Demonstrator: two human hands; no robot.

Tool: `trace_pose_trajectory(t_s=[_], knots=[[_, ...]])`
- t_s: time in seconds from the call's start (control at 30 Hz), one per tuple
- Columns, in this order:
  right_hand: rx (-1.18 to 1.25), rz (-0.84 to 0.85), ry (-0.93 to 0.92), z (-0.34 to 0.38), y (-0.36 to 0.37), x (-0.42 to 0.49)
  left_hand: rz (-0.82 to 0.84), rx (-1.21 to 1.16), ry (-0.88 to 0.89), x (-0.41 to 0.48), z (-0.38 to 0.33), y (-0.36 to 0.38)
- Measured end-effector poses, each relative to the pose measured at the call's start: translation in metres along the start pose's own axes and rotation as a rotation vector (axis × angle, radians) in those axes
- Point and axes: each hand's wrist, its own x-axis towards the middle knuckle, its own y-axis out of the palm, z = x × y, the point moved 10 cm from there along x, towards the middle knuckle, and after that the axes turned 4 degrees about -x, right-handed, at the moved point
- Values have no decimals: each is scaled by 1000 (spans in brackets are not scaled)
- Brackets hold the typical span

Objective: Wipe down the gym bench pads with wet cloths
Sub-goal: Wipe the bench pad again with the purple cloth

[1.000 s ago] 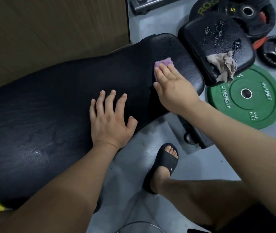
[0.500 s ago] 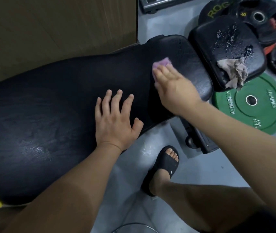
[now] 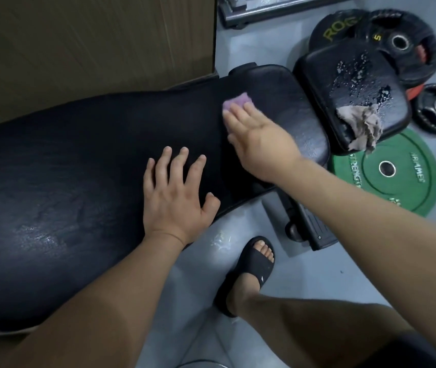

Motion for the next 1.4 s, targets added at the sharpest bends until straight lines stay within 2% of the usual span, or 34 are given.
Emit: trace_pose_trajectory(t_s=[0.07,0.17,0.23,0.4,0.57,0.7,0.8,0.97,1.07,1.27,1.33,1.4], knots=[[18,21,-6,-17,3,-5,5,-1,-1,0,-1,0],[65,-6,264,-89,-4,7,4,-7,-2,-1,-1,0],[50,15,379,-100,-3,9,-2,-5,-2,0,-1,0],[29,-41,199,-71,3,-14,-22,-16,6,0,-1,-1],[53,-48,382,-110,-4,23,-16,-11,8,1,-1,0],[83,-18,366,-116,-2,63,8,-2,1,0,-1,-1],[79,9,362,-106,-7,36,5,-3,5,1,-1,0],[82,-206,367,-85,-11,-45,-15,-12,9,0,-1,-2],[83,-136,384,-99,0,-37,-11,-3,14,1,-1,-1],[111,-43,409,-122,-11,44,16,-4,11,2,0,1],[90,-30,367,-104,-15,62,19,3,11,3,0,1],[57,-25,225,-61,-12,72,20,7,14,3,0,1]])
